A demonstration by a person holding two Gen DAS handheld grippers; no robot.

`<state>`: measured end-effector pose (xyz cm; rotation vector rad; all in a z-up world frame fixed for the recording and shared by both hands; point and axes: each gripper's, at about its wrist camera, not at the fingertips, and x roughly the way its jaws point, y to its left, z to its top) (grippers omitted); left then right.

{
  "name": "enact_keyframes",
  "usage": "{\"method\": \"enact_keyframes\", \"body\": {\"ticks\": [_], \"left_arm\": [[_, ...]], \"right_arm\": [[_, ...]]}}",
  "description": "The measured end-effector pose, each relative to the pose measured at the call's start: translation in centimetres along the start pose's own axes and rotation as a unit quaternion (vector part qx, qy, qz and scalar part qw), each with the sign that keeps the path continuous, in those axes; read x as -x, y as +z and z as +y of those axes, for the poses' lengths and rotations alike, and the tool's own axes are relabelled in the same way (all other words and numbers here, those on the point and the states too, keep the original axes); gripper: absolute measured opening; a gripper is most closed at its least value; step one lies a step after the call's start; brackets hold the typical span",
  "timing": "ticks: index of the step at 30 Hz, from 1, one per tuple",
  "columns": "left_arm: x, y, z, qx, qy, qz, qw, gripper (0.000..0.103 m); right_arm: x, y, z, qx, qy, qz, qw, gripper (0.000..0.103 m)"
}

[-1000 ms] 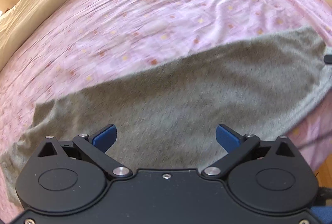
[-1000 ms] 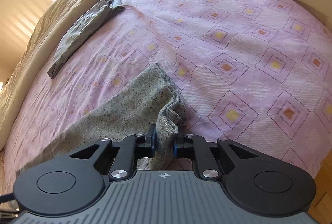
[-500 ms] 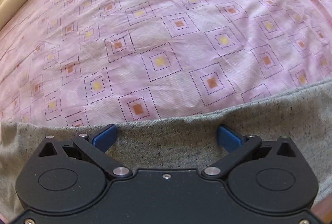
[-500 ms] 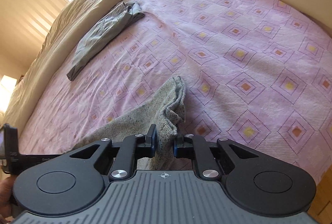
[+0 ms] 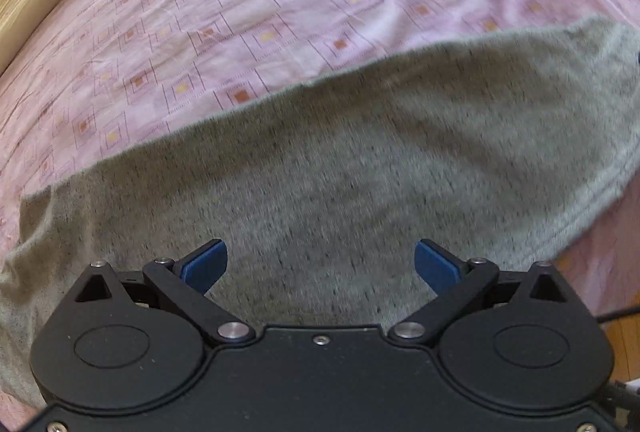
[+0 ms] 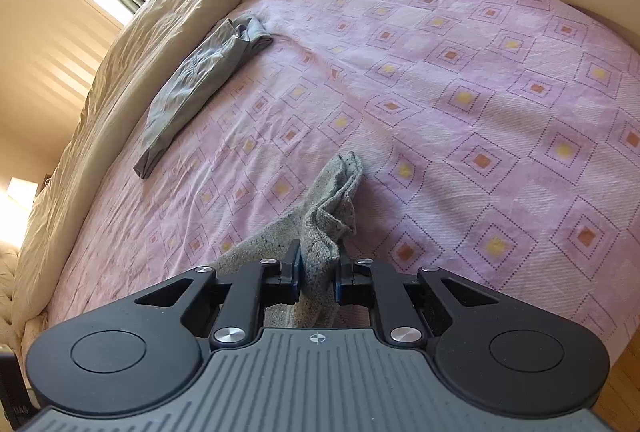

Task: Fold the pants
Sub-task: 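Grasp the trouser leg hem with the right gripper and lift it, then fold the held hem over toward the waistband with the right gripper, then release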

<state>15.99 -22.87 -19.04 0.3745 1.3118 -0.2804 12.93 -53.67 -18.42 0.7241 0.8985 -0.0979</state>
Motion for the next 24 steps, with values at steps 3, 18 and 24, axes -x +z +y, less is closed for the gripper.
{"method": "enact_keyframes", "body": {"ticks": [3, 18, 24], "left_arm": [[-1.9, -0.9, -0.1, -0.013, -0.029, 0.031, 0.9990, 0.101], [2.4, -4.5, 15.3, 0.075, -0.059, -0.046, 0.9944, 0.098], [1.9, -7.8, 22.6, 0.114, -0.040, -0.039, 0.9919, 0.098]], "right_arm": [[0.2, -0.1, 0.8, 0.005, -0.004, -0.008, 1.000, 0.014], [4.3, -5.4, 20.9, 0.213, 0.066, -0.059, 0.973, 0.014], [-1.1, -15.3, 29.4, 0.310, 0.108, 0.018, 0.944, 0.014]]}}
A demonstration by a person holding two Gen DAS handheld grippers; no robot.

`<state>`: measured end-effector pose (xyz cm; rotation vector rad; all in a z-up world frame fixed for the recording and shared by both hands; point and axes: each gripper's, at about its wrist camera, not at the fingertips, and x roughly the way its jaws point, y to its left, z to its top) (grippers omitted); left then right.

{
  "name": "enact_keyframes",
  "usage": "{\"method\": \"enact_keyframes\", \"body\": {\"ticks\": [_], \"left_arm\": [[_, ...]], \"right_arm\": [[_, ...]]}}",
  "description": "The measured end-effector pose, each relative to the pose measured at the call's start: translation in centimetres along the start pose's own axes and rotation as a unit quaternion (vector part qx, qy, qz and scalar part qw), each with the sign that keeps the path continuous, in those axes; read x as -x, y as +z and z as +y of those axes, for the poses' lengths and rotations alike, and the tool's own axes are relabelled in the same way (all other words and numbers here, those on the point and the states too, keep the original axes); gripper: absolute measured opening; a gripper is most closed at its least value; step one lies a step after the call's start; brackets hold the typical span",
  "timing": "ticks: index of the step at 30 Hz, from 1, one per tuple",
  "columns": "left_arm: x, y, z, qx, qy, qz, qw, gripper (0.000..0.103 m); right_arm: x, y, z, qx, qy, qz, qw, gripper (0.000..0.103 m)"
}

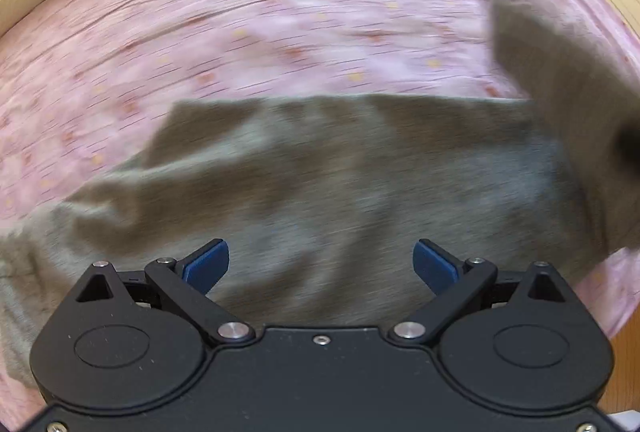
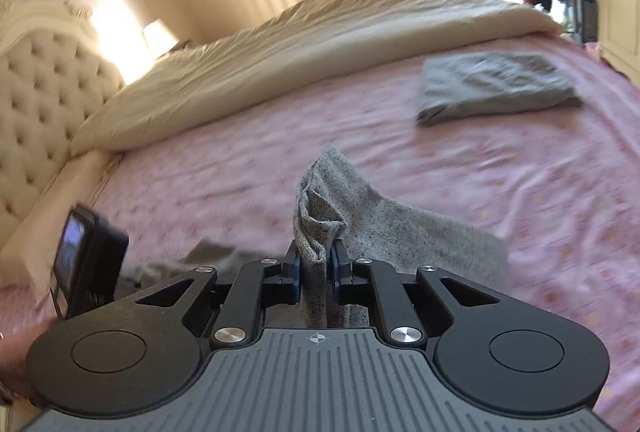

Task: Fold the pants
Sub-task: 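Fold the held hem over toward the waistband with the right gripper, then release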

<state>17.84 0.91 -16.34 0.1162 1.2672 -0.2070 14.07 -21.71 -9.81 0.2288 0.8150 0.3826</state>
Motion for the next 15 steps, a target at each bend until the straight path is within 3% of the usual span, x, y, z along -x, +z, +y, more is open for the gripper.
{"method": "enact_keyframes", "body": {"ticks": [3, 6, 10, 15], "left_arm": [[0.0, -0.7, 2.9, 0.012, 0.010, 0.007, 0.9998, 0.098], [0.2, -1.3, 4.7, 0.022, 0.005, 0.005, 0.9997, 0.098], [0.4, -1.2, 4.6, 0.013, -0.009, -0.004, 0.9999, 0.098], [1.2, -0.4, 2.3, -0.007, -0.035, -0.022, 0.9991, 0.098]], "right_arm": [[-6.1, -4.2, 4.2, 0.061, -0.002, 0.079, 0.995, 0.014], [-10.1, -7.5, 6.8, 0.101, -0.029, 0.156, 0.982, 0.019], [-9.9, -8.4, 9.0, 0.139, -0.089, 0.173, 0.971, 0.021], [-6.8, -6.4, 9.3, 0.145, -0.139, 0.177, 0.963, 0.023]]}}
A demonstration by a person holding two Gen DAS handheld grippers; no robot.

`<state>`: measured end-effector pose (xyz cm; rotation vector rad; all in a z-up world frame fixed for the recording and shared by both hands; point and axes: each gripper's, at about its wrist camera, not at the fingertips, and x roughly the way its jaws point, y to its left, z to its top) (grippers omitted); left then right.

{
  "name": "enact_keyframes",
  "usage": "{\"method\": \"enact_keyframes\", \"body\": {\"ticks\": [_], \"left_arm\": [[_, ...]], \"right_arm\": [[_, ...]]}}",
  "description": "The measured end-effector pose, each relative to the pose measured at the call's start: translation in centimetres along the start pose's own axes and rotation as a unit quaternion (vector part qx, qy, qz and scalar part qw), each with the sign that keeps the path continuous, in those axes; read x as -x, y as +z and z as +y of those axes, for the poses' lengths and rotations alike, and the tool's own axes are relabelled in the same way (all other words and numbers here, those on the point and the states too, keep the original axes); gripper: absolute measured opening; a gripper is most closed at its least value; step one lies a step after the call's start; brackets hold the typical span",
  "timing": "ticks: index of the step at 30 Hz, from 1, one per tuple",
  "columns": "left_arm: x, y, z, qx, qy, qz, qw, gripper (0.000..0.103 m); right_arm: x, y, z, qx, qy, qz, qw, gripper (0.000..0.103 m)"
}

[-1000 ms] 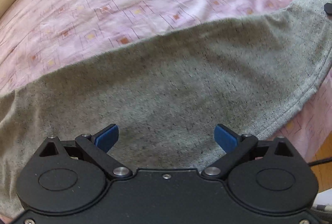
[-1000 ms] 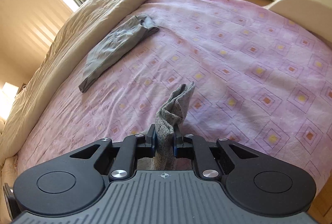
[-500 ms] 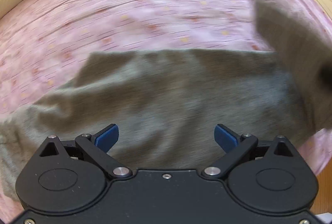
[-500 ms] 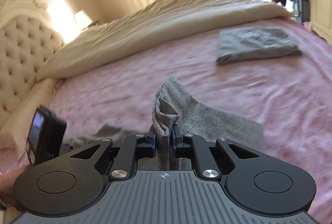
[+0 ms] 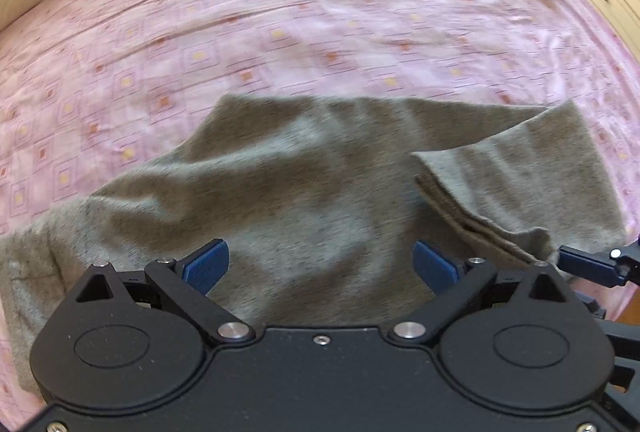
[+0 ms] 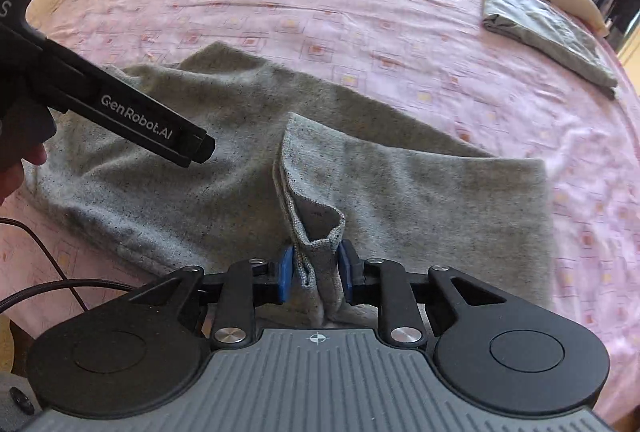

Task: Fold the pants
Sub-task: 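Fold the held hem over toward the waistband with the right gripper, then release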

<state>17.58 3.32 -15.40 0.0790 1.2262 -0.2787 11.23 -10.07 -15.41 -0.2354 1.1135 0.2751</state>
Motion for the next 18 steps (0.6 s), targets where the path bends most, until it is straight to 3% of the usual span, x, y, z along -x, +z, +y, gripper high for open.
{"method": "enact_keyframes", "body": {"ticks": [2, 7, 10, 14, 18], "left_arm": [[0.3, 0.5, -1.2, -0.005, -0.005, -0.013, 0.9999, 0.098], [0.5, 1.4, -3.2, -0.007, -0.001, -0.024, 0.9997, 0.098], [0.1, 1.4, -4.3, -0.010, 0.000, -0.014, 0.9999, 0.098], [-0.5, 0.4, -6.5, -0.032, 0.004, -0.003, 0.9995, 0.098], [-2.4, -1.4, -8.1, -0.048, 0.035, 0.024, 0.9980, 0.098]], "right_arm": [[1.2, -0.1, -1.1, 0.002, -0.002, 0.001, 1.000, 0.023], [2.6, -0.4, -2.7, 0.008, 0.044, -0.004, 0.999, 0.023], [2.1, -0.8, -5.8, -0.054, 0.045, -0.022, 0.997, 0.023], [0.1, -0.6, -11.1, -0.164, 0.026, -0.028, 0.986, 0.022], [-3.0, 0.0, -14.6, -0.166, 0.011, -0.019, 0.986, 0.021]]}}
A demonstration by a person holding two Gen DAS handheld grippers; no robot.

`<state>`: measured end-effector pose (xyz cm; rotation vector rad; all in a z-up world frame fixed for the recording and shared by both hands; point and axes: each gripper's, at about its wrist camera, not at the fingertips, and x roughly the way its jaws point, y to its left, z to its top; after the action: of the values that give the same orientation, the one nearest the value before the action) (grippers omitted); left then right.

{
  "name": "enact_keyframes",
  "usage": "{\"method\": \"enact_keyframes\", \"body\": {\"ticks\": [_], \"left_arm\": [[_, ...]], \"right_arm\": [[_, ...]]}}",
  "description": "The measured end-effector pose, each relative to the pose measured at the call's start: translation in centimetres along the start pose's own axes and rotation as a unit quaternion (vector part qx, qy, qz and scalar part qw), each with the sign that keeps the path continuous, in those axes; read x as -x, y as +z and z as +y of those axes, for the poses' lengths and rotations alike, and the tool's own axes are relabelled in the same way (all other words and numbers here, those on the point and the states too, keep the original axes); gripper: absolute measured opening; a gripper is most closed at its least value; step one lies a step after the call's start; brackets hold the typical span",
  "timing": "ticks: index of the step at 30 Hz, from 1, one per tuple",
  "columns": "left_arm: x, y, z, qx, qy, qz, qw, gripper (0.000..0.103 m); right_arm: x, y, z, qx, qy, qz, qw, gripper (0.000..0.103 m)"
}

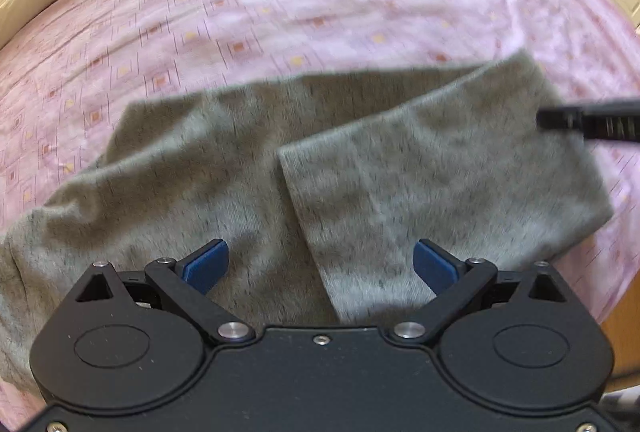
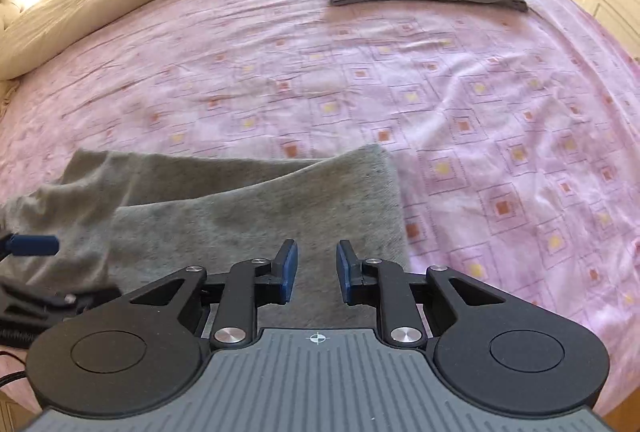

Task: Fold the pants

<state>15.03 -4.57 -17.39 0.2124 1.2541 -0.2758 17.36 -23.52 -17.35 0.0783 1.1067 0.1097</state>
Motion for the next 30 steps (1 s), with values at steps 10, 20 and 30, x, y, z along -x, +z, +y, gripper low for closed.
{"method": "enact_keyframes", "body": {"ticks": [10, 20, 30], "left_arm": [[-3.7, -1.0, 1.7, 0.109, -0.017, 0.054, 0.9924, 0.103], [-3.3, -1.7, 0.8, 0.140, 0.004, 0.033, 0.9896, 0.103], [-3.1, -0.2, 1.9, 0.159, -0.002, 0.077, 0.9842, 0.102]], "right_arm": [[-4.1, 0.0, -2.0, 0.054, -0.003, 0.060, 0.997, 0.022], [-3.8, -0.5, -2.8, 0.013, 0.032, 0.035, 0.999, 0.040], [-4.1, 0.0, -1.6, 0.056, 0.037, 0.060, 0.996, 0.053]]}}
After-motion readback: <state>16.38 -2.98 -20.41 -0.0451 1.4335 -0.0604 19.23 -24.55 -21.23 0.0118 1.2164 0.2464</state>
